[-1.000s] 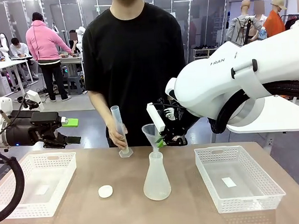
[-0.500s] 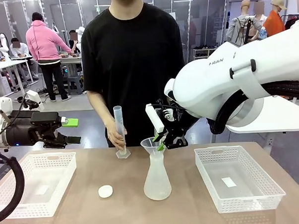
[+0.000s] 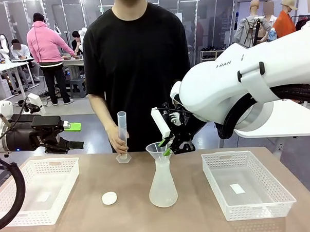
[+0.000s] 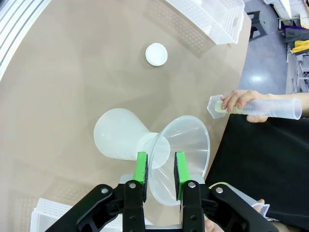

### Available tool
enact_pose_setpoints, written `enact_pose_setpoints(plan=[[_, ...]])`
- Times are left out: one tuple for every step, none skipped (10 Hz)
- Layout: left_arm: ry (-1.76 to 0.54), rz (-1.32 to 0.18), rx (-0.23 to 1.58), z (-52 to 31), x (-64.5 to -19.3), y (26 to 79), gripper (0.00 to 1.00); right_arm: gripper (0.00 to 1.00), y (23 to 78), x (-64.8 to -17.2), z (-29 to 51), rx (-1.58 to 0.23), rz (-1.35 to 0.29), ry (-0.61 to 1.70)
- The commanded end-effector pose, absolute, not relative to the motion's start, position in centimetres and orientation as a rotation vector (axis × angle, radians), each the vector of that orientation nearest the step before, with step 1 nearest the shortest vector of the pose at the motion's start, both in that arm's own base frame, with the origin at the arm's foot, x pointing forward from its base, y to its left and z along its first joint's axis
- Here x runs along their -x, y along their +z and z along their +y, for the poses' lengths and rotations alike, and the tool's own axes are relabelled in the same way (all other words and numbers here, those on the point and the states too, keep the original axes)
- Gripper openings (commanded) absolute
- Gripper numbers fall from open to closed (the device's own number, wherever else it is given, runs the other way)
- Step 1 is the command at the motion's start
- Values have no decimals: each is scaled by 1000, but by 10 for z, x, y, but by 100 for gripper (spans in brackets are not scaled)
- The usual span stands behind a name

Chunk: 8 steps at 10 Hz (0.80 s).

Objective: Prepare the solutions needed for the experiment.
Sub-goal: Pick up the Plastic Funnel and insert it into the Big flask, then once the solution is in the Big flask , pick up the Plastic Funnel and place it back into the right Organizing basket.

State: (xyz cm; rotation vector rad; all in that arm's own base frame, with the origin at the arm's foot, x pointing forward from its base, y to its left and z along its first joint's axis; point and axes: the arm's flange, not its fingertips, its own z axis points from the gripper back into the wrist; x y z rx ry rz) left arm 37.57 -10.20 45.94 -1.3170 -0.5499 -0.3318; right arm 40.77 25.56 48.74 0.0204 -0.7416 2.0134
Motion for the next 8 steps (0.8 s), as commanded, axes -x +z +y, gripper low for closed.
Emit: enact_pose_setpoints(plan=[[-335,-535,1315,-103,-374,461,100,30,488,-408,256,-27,-750,2011],[-335,-535,1315,-103,-374,461,100,30,488,-408,256,-27,-750,2011],[-335,-535,1315,-103,-374,461,100,30,488,-408,256,-27,-750,2011],[-335,-535,1315,-103,-374,461,100,30,488,-408,256,-27,-750,2011],[-335,-535,1315,-103,-374,461,100,30,488,-408,256,-27,-750,2011],[-335,-535,1315,-103,-374,461,100,30,488,-408,256,-27,-750,2011],[-335,-535,1315,-103,-374,461,100,30,488,-408,256,-27,-750,2011],[-335,-535,1315,-103,-374,461,100,33,487,-407,256,-20,-741,2015]])
